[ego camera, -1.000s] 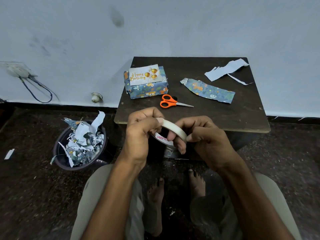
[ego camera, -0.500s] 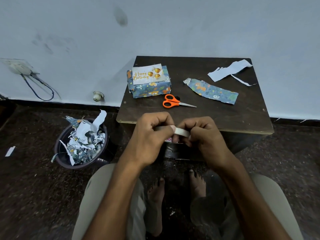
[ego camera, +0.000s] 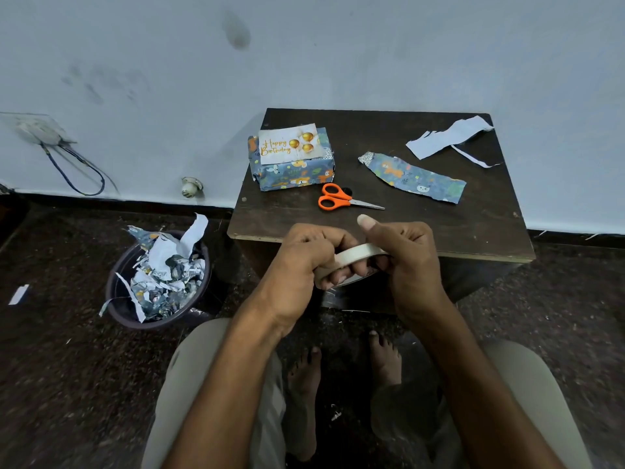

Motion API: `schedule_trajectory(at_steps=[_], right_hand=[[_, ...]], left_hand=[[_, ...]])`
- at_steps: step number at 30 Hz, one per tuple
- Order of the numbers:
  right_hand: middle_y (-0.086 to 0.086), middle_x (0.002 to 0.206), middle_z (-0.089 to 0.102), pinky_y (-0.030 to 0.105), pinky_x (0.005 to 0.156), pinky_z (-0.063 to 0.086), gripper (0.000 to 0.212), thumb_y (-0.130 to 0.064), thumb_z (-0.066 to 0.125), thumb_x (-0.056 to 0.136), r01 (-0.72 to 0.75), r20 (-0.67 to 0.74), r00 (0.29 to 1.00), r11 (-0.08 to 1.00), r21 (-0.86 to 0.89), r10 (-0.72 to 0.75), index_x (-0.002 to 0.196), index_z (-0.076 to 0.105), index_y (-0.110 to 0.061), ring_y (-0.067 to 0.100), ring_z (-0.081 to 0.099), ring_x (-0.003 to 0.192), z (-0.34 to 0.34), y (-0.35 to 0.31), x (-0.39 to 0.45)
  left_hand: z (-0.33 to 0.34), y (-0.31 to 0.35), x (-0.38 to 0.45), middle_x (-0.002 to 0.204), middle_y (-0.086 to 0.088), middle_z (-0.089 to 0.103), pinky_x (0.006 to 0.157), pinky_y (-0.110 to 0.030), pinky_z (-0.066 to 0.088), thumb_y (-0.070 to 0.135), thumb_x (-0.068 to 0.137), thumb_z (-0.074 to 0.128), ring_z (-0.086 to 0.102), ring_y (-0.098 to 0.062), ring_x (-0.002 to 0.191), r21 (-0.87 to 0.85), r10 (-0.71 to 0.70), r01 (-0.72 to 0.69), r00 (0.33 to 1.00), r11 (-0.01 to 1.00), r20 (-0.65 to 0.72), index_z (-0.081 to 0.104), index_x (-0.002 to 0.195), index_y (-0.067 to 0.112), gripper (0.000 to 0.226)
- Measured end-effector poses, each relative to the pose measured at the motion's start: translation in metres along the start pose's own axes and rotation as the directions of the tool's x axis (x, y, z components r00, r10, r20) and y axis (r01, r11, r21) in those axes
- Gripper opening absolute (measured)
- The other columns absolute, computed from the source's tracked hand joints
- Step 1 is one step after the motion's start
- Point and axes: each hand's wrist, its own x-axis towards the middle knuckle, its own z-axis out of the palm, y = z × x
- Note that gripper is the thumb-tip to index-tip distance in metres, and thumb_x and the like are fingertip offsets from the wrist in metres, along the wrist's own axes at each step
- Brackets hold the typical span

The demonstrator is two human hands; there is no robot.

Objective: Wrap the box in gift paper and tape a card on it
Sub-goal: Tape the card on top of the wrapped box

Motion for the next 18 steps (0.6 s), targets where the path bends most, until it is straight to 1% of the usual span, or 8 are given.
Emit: schedule_trajectory(at_steps=[1,3,6,9,11,13,15,18], right_hand=[[0.026,0.042,0.041,0.034,0.048,0.024,0.059,-0.023,0.064,0.091,-0.009,-0.012,1.0,1.0,0.01,0.009,0.045,0.043,0.006,0.047,0.031,0.04,0.0009,-0.0009,-0.0001],[0.016,0.039,0.043,0.024,0.045,0.031,0.058,-0.016,0.063,0.094,-0.022,-0.02,1.0,0.998,0.063,0.023,0.043,0.043,0.001,0.049,0.043,0.037,0.003,-0.0022,-0.0005],[0.009,0.037,0.039,0.025,0.043,0.044,0.058,-0.006,0.057,0.097,-0.059,-0.041,0.997,0.979,0.198,0.068,0.042,0.041,-0.004,0.036,0.057,0.036,0.0071,-0.0059,-0.0019],[0.011,0.039,0.043,0.028,0.046,0.037,0.051,-0.018,0.065,0.09,-0.073,-0.114,0.989,0.977,0.2,0.097,0.044,0.047,-0.005,0.036,0.05,0.042,0.0093,-0.0054,0.0016],[0.013,0.042,0.045,0.031,0.048,0.033,0.044,-0.024,0.068,0.082,-0.079,-0.151,0.983,0.981,0.176,0.106,0.048,0.05,-0.003,0.03,0.043,0.044,0.0094,-0.0055,0.0033],[0.014,0.046,0.047,0.034,0.05,0.031,0.042,-0.028,0.071,0.077,-0.093,-0.145,0.983,0.983,0.161,0.117,0.049,0.051,-0.003,0.029,0.041,0.047,0.0088,-0.0035,0.0041],[0.017,0.048,0.047,0.043,0.05,0.032,0.044,-0.034,0.074,0.072,-0.117,-0.115,0.984,0.981,0.152,0.135,0.049,0.052,-0.004,0.039,0.043,0.049,0.0087,-0.0023,0.0044],[0.023,0.055,0.048,0.067,0.056,0.038,0.049,-0.035,0.074,0.073,-0.152,-0.085,0.982,0.973,0.171,0.168,0.052,0.049,0.002,0.068,0.043,0.056,0.0099,-0.0034,0.0052]], left_hand=[[0.0009,0.0003,-0.0001,0.047,-0.002,0.049,0.046,-0.02,0.029,0.012,0.063,0.038,0.04,-0.008,0.048,-0.017,0.003,-0.003,1.0,1.0,-0.001,0.068,0.066,0.002,0.032],[0.0024,0.0009,-0.0001,0.047,-0.002,0.049,0.047,-0.02,0.03,0.011,0.059,0.037,0.041,-0.008,0.048,-0.048,0.005,-0.005,1.0,0.999,-0.006,0.071,0.067,0.003,0.035],[0.0026,0.0004,0.0,0.048,-0.004,0.047,0.048,-0.02,0.031,0.011,0.06,0.037,0.04,-0.009,0.05,-0.073,0.009,-0.01,1.0,0.997,-0.002,0.073,0.072,0.002,0.038],[0.0024,0.0004,-0.0009,0.05,-0.003,0.044,0.048,-0.019,0.03,0.011,0.068,0.04,0.037,-0.009,0.051,-0.088,0.023,-0.022,1.0,0.996,0.014,0.07,0.073,0.0,0.032],[0.0031,0.0007,-0.0007,0.049,0.001,0.045,0.048,-0.019,0.028,0.013,0.076,0.046,0.037,-0.007,0.049,-0.093,0.032,-0.03,0.999,0.995,0.019,0.066,0.07,0.001,0.024],[0.0031,0.0004,0.0,0.05,-0.005,0.043,0.048,-0.019,0.027,0.015,0.078,0.049,0.035,-0.007,0.049,-0.097,0.026,-0.024,1.0,0.995,0.014,0.064,0.064,0.004,0.023],[0.0021,-0.0002,0.0003,0.057,-0.009,0.04,0.047,-0.019,0.027,0.014,0.076,0.047,0.034,-0.009,0.05,-0.098,0.016,-0.015,1.0,0.995,0.016,0.065,0.063,0.006,0.024],[0.0008,-0.0005,-0.0008,0.055,-0.008,0.039,0.047,-0.02,0.028,0.012,0.068,0.04,0.035,-0.01,0.051,-0.1,0.005,-0.001,0.999,0.995,0.037,0.066,0.065,0.005,0.027]])
